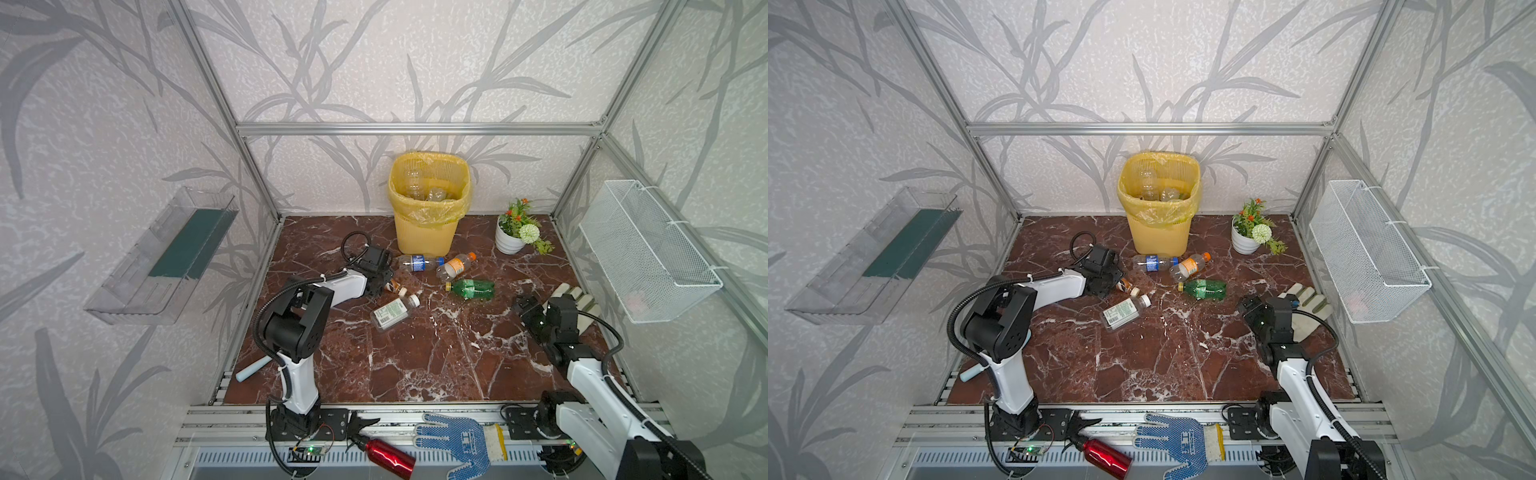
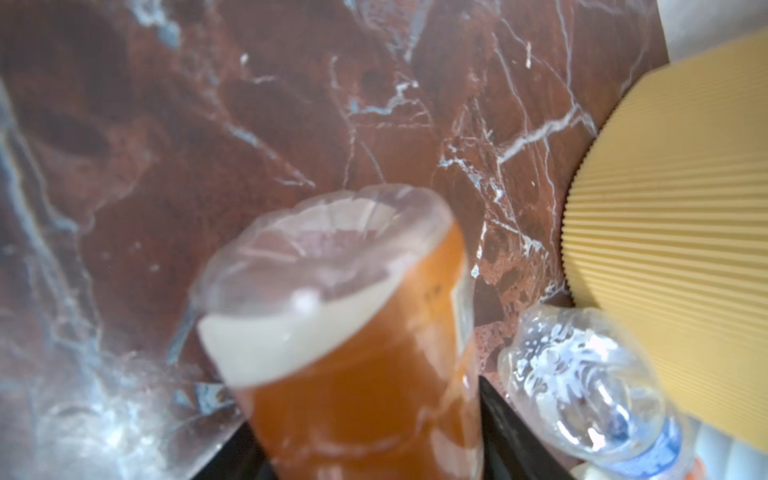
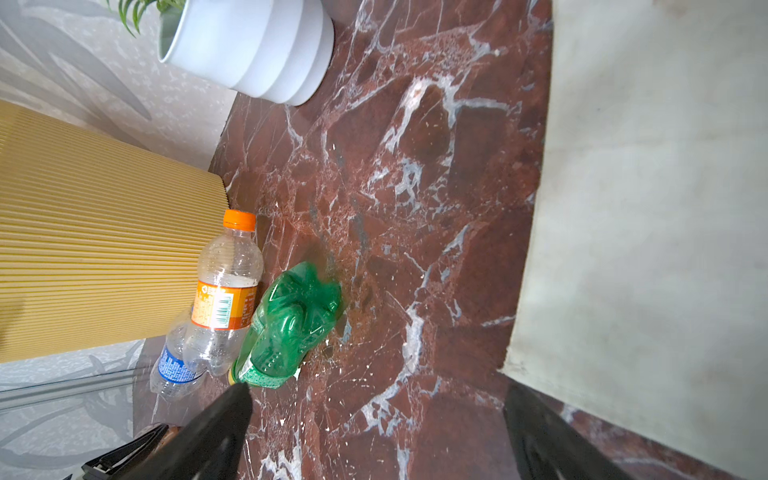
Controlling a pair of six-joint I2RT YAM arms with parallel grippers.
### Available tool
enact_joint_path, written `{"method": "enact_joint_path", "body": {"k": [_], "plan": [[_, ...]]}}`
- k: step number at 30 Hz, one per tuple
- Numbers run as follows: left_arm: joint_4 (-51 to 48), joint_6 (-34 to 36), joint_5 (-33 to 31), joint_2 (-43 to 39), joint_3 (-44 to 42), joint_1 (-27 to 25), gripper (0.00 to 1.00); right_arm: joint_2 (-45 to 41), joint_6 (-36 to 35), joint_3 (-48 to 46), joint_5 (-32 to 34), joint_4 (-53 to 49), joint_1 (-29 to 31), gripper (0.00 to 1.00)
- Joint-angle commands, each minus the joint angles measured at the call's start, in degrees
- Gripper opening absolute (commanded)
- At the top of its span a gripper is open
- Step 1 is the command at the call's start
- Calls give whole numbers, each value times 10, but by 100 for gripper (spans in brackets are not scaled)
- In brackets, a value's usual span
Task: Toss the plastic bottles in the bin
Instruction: 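Lift the brown coffee bottle with the left gripper and drop it into the bin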
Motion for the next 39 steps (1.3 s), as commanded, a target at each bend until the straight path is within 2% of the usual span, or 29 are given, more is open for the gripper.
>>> {"method": "enact_joint_path", "body": {"k": [1, 6, 10, 14, 18, 21, 23, 26, 28, 33, 36, 39], "plan": [[15, 4, -5, -16, 10, 12, 58, -8, -8, -5, 8, -12, -3, 96], [31, 64, -17, -102, 29, 36, 53, -8, -10, -1, 8, -11, -3, 96], [55, 179, -62, -205, 86, 56, 48, -8, -16, 5, 9, -11, -4, 96], [56, 301, -89, -271, 201, 76, 46, -9, -20, 11, 8, -10, -5, 96], [111, 373, -72, -274, 294, 77, 45, -11, -19, 12, 4, -8, -6, 96], [88, 369, -19, -206, 376, 67, 45, -16, -16, 13, 0, -8, -6, 95], [38, 362, 20, -125, 447, 49, 48, -16, -9, 13, -3, -3, -6, 95], [-81, 341, 71, 22, 609, 21, 55, -14, -3, 18, -17, 1, -6, 95], [-87, 329, 94, 70, 672, -1, 67, -19, -6, 26, -27, -3, -6, 95], [-16, 419, 44, 36, 685, -55, 97, -47, -16, 25, -24, -22, -6, 95], [-3, 434, 47, -12, 661, -56, 99, -54, -12, 16, -27, -20, -6, 95], [30, 449, 43, -79, 578, -56, 99, -49, -3, 12, -32, -16, -6, 95]]}}
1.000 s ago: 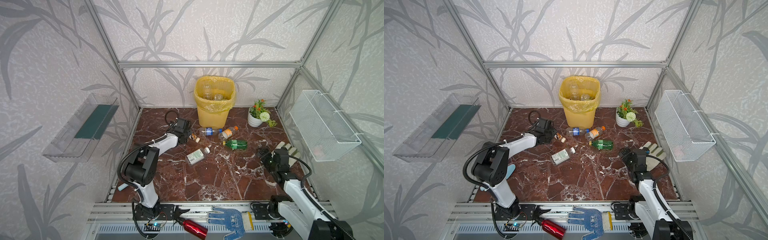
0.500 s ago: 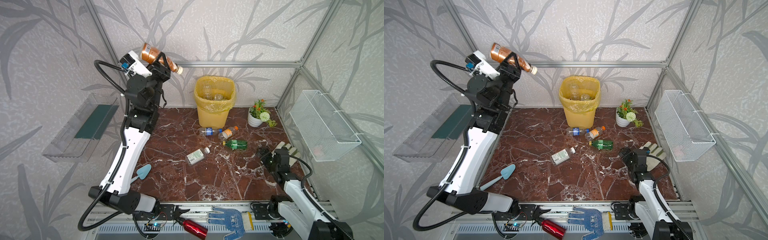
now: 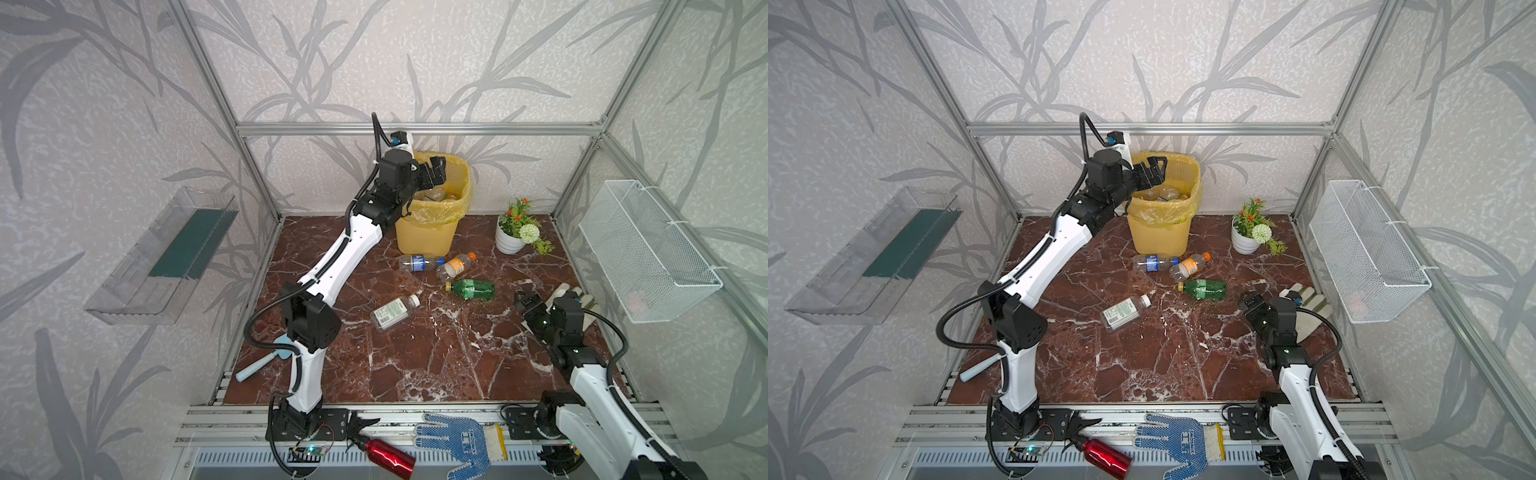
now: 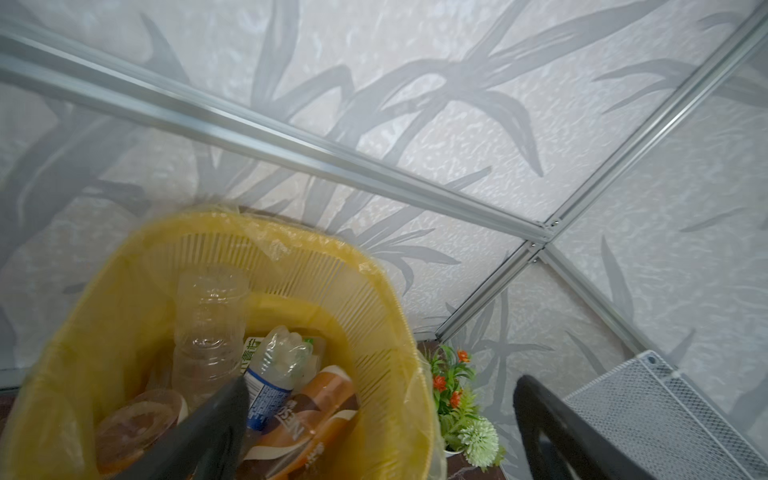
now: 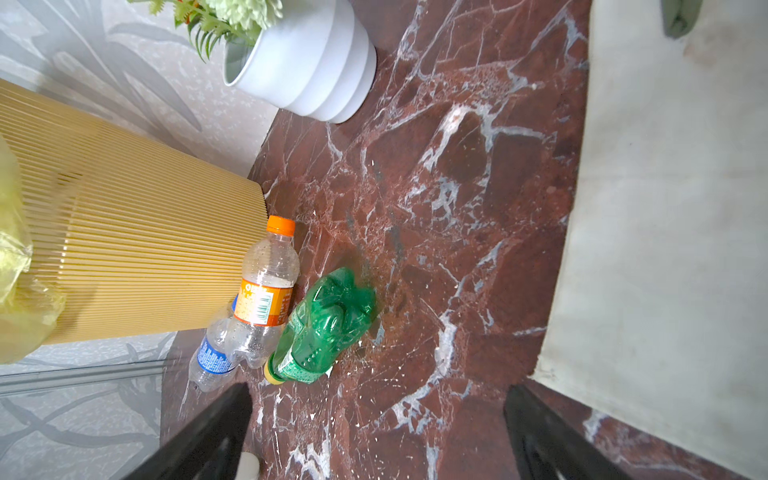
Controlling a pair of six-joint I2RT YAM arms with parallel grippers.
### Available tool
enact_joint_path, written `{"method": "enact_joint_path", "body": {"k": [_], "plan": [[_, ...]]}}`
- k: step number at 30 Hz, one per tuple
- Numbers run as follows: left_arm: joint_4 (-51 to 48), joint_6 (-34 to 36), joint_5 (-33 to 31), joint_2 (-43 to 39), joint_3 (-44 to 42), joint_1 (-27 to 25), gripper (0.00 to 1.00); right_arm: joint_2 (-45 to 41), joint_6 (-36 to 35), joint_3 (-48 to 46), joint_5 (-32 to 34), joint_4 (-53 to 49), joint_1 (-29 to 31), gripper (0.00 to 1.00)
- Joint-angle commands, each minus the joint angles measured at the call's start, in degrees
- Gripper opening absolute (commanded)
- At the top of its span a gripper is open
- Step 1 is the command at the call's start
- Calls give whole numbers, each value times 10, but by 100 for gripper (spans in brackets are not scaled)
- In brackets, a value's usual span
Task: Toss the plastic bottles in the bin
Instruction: 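Lift the brown coffee bottle with the left gripper and drop it into the bin, then lower the left gripper onto the clear white-capped bottle and close it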
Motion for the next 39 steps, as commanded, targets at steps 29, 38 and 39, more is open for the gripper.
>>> {"method": "enact_joint_path", "body": {"k": [29, 38, 39], "plan": [[-250, 204, -15, -346, -646, -31, 95, 197, 124, 71, 16, 66, 115, 95], [-337, 303, -22, -231, -602, -94, 95, 143, 126, 31, 60, 40, 114, 95], [-337, 310, -26, -222, -599, -97, 95, 137, 127, 27, 65, 40, 114, 95]]}}
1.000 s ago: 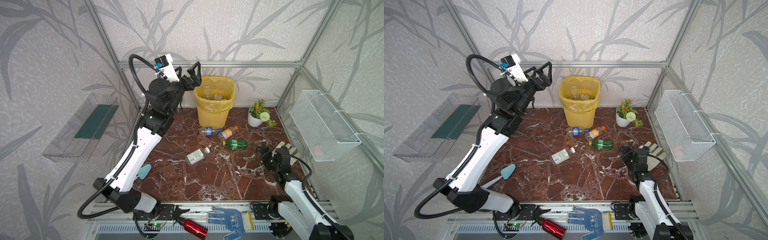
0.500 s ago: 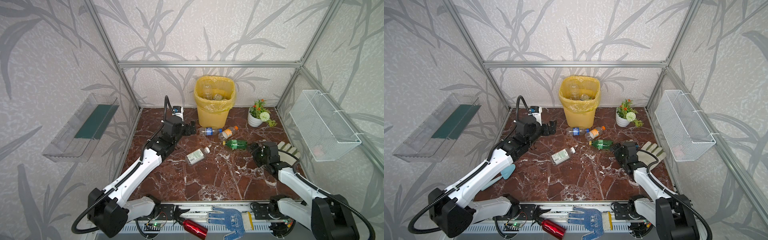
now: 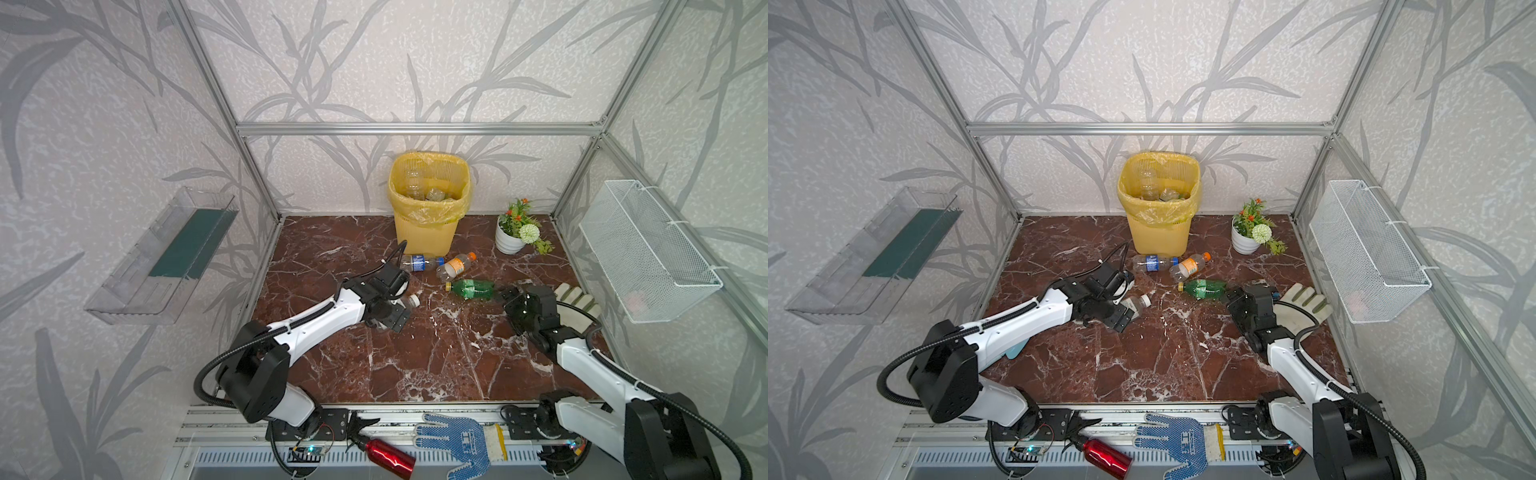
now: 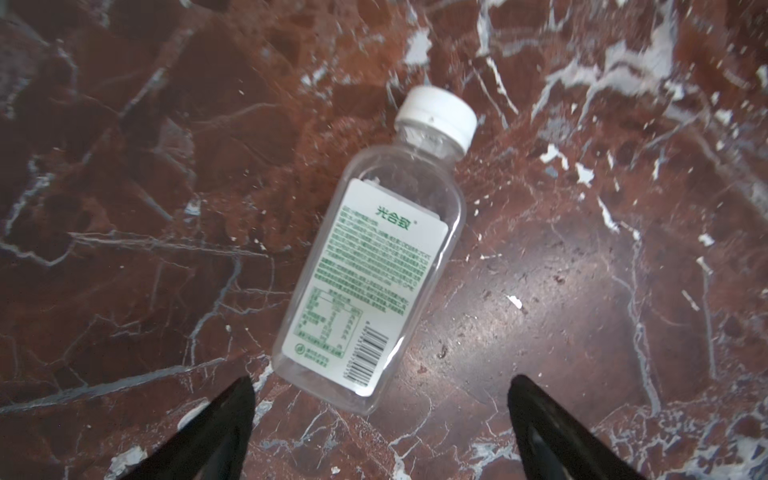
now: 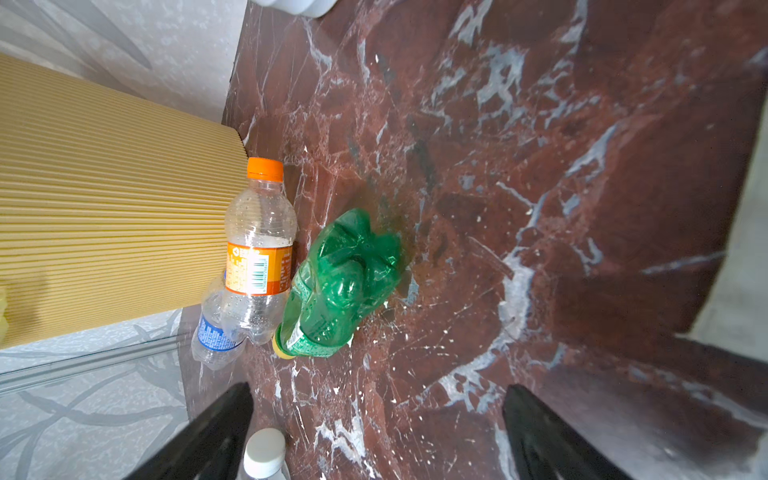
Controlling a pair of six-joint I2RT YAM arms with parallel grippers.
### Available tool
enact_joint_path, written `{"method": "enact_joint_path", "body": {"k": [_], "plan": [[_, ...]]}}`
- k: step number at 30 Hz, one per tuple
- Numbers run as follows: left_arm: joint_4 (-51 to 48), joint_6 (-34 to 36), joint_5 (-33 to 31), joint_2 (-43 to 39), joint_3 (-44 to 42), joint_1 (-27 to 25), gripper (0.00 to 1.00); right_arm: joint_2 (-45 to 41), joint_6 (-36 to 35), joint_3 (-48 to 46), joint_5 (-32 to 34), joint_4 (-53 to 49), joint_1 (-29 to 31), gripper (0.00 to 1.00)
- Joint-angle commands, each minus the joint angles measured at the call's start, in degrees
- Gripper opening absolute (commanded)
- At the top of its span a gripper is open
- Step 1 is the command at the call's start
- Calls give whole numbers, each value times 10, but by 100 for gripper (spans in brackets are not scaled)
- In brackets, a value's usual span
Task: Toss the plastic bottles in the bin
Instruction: 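Lower the left gripper onto the clear white-capped bottle and close it, then lift the white-capped bottle with the left gripper and drop it into the bin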
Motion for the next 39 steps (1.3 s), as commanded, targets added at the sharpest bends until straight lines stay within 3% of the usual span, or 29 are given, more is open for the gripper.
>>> {"method": "enact_joint_path", "body": {"k": [1, 12, 39], "plan": [[-42, 56, -13, 22, 28, -9, 95, -23, 8, -18, 36, -12, 2, 95], [-20, 104, -73, 104, 74, -11, 96, -52, -3, -31, 63, -27, 0, 96], [-59, 185, -7, 235, 159, 16, 87, -54, -17, -79, 22, 11, -67, 97]]}}
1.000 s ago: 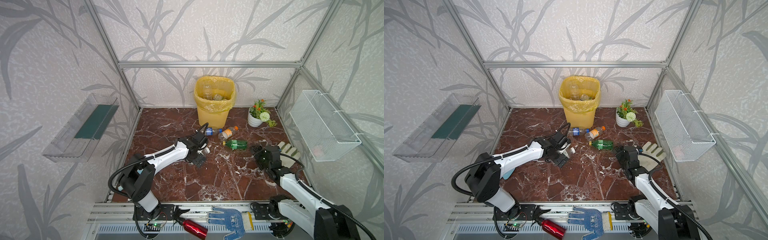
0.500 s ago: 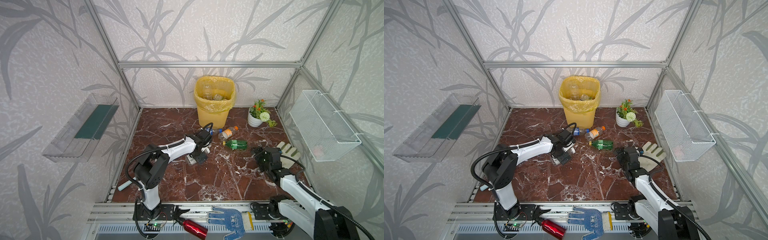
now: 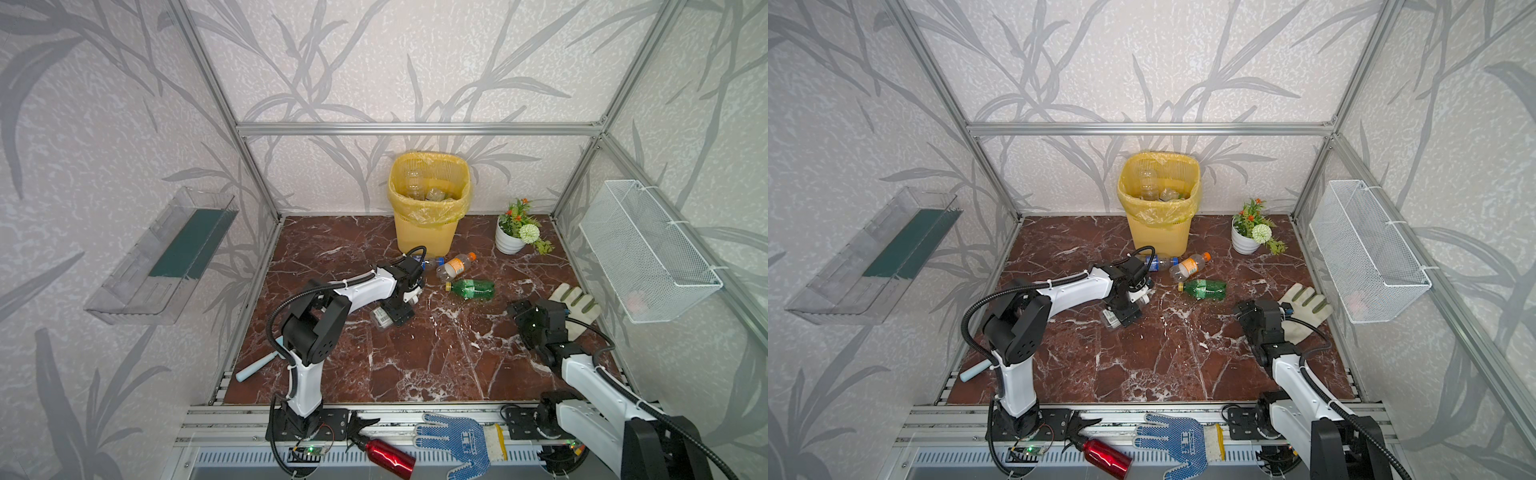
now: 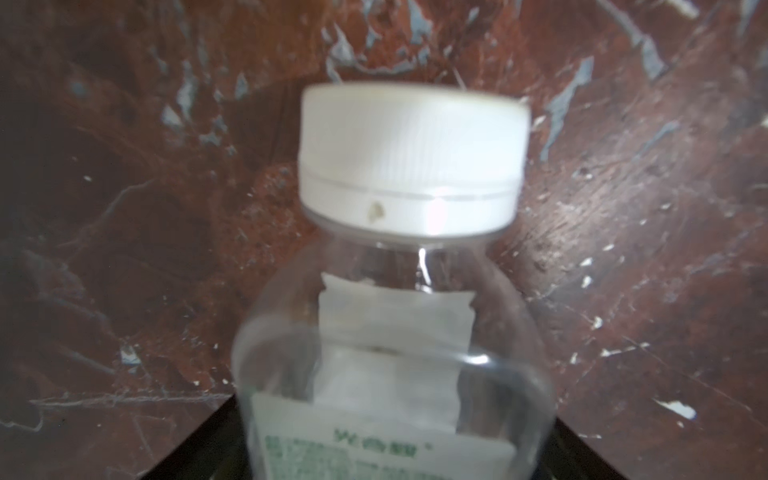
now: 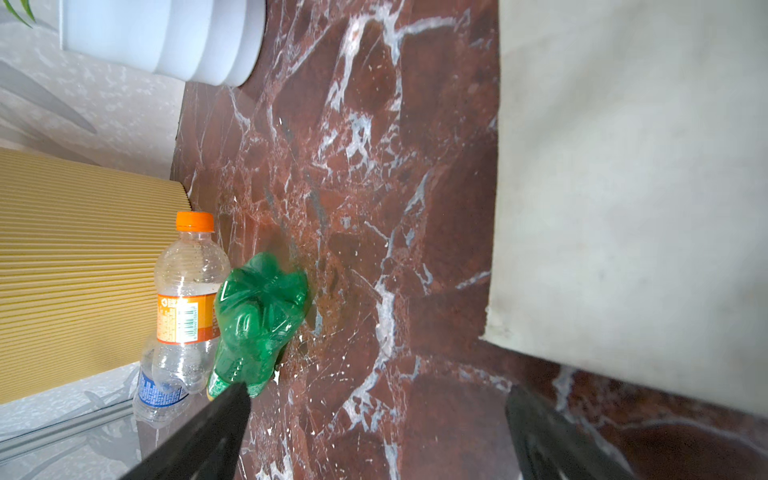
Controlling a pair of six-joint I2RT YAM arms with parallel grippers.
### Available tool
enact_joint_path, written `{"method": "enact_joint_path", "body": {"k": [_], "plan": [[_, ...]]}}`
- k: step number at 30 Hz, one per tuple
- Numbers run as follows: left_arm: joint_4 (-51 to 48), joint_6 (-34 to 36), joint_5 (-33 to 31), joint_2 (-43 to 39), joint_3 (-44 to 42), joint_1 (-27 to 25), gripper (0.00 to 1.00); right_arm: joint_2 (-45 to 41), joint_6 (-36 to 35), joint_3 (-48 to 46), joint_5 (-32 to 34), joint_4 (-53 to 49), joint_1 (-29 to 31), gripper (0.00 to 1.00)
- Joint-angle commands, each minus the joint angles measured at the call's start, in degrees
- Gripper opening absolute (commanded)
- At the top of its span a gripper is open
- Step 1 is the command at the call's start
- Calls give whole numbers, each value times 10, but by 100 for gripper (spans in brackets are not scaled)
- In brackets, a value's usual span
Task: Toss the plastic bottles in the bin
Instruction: 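Lift the white-capped bottle with the left gripper and drop it into the bin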
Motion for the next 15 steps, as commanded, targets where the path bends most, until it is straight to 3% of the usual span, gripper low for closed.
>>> {"method": "enact_joint_path", "body": {"k": [1, 6, 11, 15], "plan": [[-21, 16, 13, 0, 17, 1, 85, -1, -10, -11, -9, 17, -9, 97], [-17, -3, 32, -34, 28, 6, 60, 3, -14, -14, -13, 23, -16, 97], [-18, -24, 27, -129, 64, 13, 56, 12, -20, -15, -18, 30, -20, 97], [23, -51, -16, -252, 106, 33, 44, 20, -23, -15, -23, 41, -25, 97]]}}
